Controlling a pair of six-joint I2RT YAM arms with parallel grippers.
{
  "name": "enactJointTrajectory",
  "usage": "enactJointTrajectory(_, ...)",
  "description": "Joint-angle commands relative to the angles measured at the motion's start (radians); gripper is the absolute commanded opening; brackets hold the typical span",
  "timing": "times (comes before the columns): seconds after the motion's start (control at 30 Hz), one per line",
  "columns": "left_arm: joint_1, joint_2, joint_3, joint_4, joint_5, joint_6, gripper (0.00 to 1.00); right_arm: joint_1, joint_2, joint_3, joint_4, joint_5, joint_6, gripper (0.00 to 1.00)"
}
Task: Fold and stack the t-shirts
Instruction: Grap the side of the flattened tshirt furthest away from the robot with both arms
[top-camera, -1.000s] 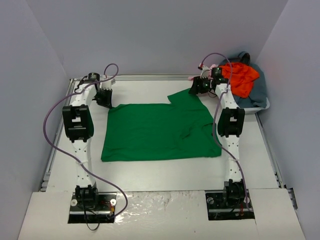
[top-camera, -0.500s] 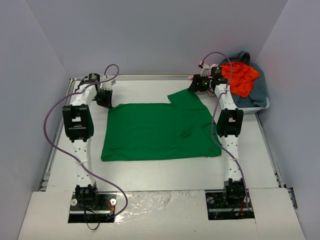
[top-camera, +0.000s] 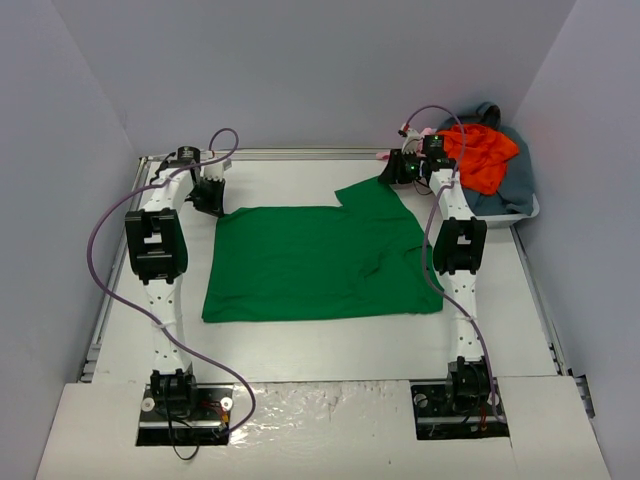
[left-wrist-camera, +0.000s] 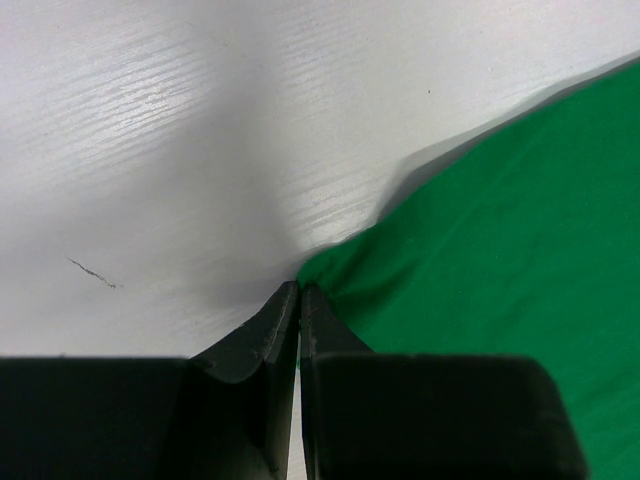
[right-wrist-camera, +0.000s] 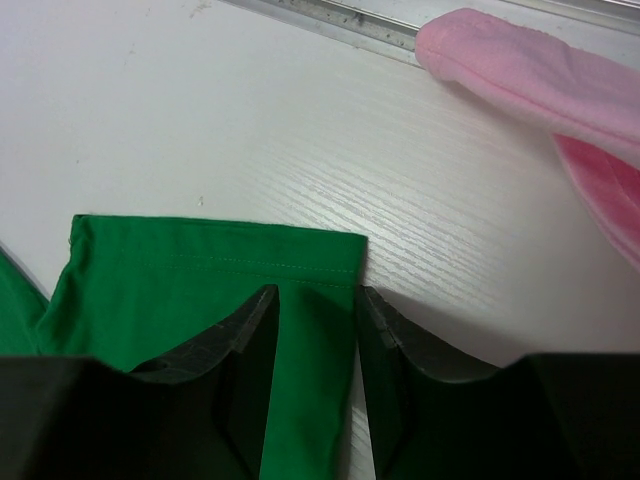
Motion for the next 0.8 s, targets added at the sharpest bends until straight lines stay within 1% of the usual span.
enactJointTrajectory(0.0,-0.003,-0.044,-0.005,0.005,-0.010,0.015,0.02,0.003,0.023,0.008,-0.040,0.005,0.006,0.33)
enactJointTrajectory(0.13,-0.003,-0.053,-0.022,0.016,-0.007,0.017,0.02,0.014,0.017,-0.001,-0.043,0.014,-0.003,0.28)
enactJointTrajectory(0.37,-0.001,-0.063,-0.039,0.021,-0.001,0.020,0.02,0.029,0.012,-0.003,-0.050,0.049,-0.014,0.26)
enactJointTrajectory(0.53,0.001,-0.066,-0.048,0.033,0.005,0.017,0.02,0.037,0.009,-0.003,-0.056,0.074,-0.018,0.13)
enactJointTrajectory(0.6,-0.001,-0.064,-0.046,0.033,0.005,0.015,0.02,0.039,0.009,-0.003,-0.058,0.082,-0.018,0.10)
enactJointTrajectory(0.77,0.002,-0.061,-0.045,0.036,0.007,0.015,0.02,0.042,0.007,0.002,-0.058,0.111,-0.017,0.06)
